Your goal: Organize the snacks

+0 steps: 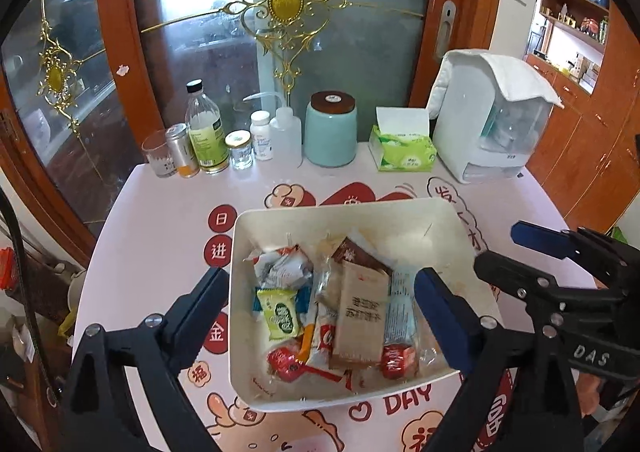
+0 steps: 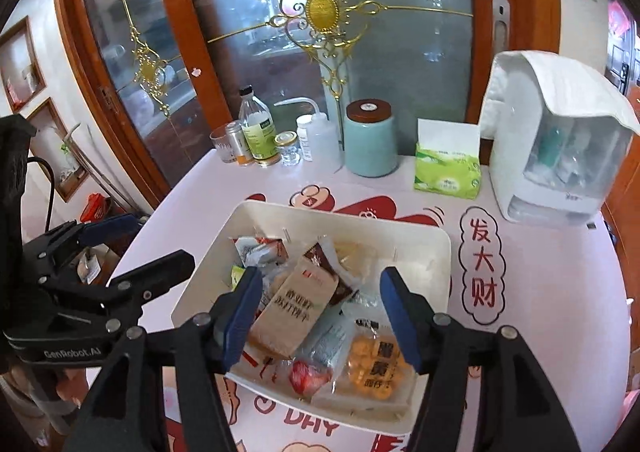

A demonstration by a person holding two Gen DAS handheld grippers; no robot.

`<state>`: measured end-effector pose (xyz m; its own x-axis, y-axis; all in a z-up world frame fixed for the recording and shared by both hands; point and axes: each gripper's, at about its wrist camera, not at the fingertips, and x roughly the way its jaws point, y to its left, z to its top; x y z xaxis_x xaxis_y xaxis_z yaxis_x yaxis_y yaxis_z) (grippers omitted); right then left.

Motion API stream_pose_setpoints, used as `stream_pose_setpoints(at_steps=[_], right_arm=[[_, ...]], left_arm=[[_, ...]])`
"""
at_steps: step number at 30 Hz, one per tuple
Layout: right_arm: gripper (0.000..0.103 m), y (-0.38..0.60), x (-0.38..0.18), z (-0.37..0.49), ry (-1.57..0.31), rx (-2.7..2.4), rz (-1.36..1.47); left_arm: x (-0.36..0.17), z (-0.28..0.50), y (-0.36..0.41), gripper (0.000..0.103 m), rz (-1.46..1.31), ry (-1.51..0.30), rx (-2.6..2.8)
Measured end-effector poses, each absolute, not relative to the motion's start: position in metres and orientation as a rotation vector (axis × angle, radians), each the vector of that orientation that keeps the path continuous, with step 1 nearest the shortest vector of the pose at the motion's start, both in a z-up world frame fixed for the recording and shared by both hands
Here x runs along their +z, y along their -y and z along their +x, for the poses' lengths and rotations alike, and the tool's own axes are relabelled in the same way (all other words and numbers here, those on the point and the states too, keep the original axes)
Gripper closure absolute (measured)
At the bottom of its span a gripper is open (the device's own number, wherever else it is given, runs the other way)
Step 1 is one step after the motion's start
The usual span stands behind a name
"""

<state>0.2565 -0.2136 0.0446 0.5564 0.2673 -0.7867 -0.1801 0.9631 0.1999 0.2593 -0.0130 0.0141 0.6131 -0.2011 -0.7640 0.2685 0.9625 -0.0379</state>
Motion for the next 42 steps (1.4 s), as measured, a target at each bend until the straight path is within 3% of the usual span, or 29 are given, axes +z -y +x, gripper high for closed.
stream_pose_setpoints(at_steps=[10, 21, 42], right_arm=[[0.041, 0.210, 0.049, 0.213, -0.961, 0.208, 0.116], [0.041, 0.208, 0.063, 0.135, -0.981, 0.132, 0.224], [0.036, 0.189, 0.072, -0.007, -1.070, -0.013, 0.264]], left_arm=[[0.022, 0.222, 0.006, 0.009, 0.070, -0.883, -0.249], [0.036, 0.133, -0.010, 0.004, 0.057, -0.878, -0.188], [0.040, -0.004, -0.029, 0.003, 0.121, -0.898, -0.151]])
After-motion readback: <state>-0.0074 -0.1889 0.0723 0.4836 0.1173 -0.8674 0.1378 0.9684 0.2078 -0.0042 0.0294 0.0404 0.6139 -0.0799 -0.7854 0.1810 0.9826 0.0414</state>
